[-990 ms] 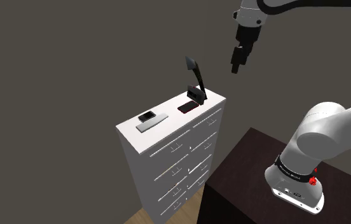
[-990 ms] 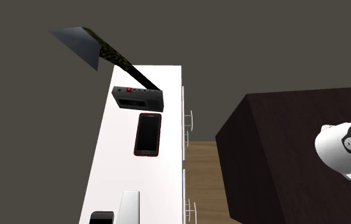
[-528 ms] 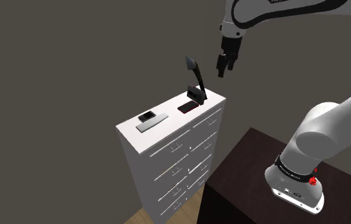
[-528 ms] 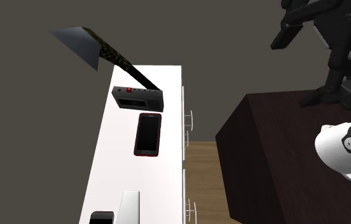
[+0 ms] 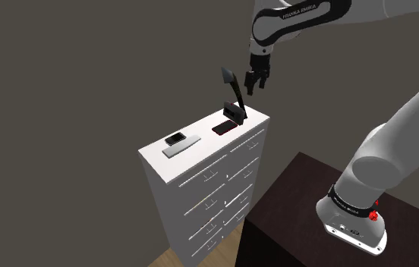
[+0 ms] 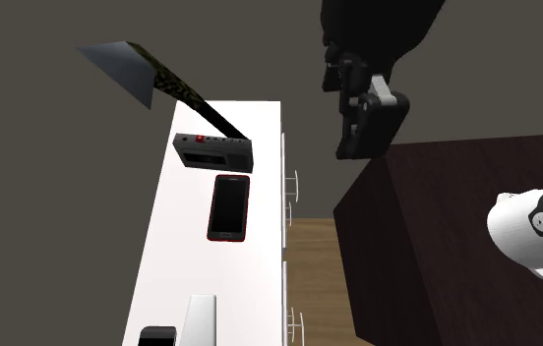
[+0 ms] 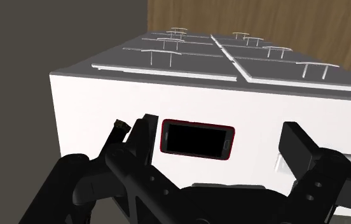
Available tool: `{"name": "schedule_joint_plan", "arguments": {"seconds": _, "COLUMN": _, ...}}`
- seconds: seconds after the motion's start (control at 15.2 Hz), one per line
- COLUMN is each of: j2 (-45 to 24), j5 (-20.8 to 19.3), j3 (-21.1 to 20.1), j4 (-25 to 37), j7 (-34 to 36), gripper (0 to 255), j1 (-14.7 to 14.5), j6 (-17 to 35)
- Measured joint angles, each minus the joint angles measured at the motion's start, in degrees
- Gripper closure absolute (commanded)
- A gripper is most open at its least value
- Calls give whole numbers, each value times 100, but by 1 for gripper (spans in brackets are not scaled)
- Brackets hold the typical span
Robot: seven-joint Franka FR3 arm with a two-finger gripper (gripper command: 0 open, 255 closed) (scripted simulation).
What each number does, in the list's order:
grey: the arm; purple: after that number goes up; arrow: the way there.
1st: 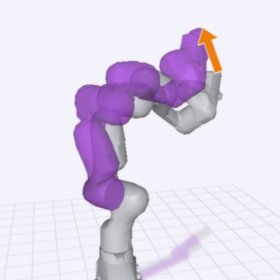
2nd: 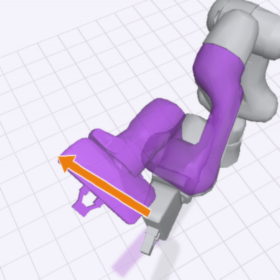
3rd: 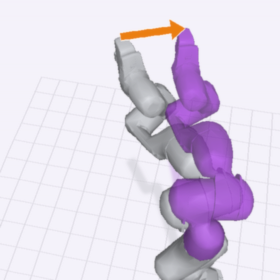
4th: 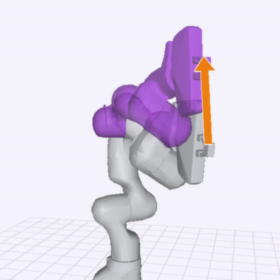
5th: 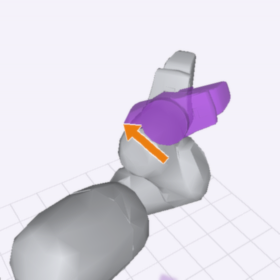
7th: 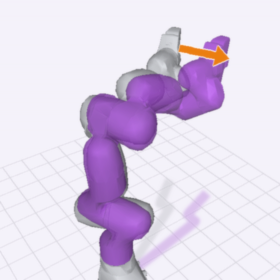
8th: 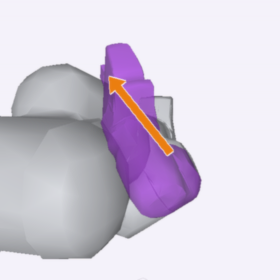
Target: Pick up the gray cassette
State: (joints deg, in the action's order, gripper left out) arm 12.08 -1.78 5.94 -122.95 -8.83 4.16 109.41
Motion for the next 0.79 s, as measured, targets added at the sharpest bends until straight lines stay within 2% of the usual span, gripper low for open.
{"name": "schedule_joint_plan", "arguments": {"seconds": 0.4, "j2": -1290, "j5": 239, "j3": 199, "j4": 695, "j7": -155, "gripper": 0, "j1": 133, "j6": 427}}
{"name": "schedule_joint_plan", "arguments": {"seconds": 0.79, "j2": -2716, "j5": 571, "j3": 292, "j4": 1834, "j7": -290, "gripper": 0, "j1": 315, "j6": 526}}
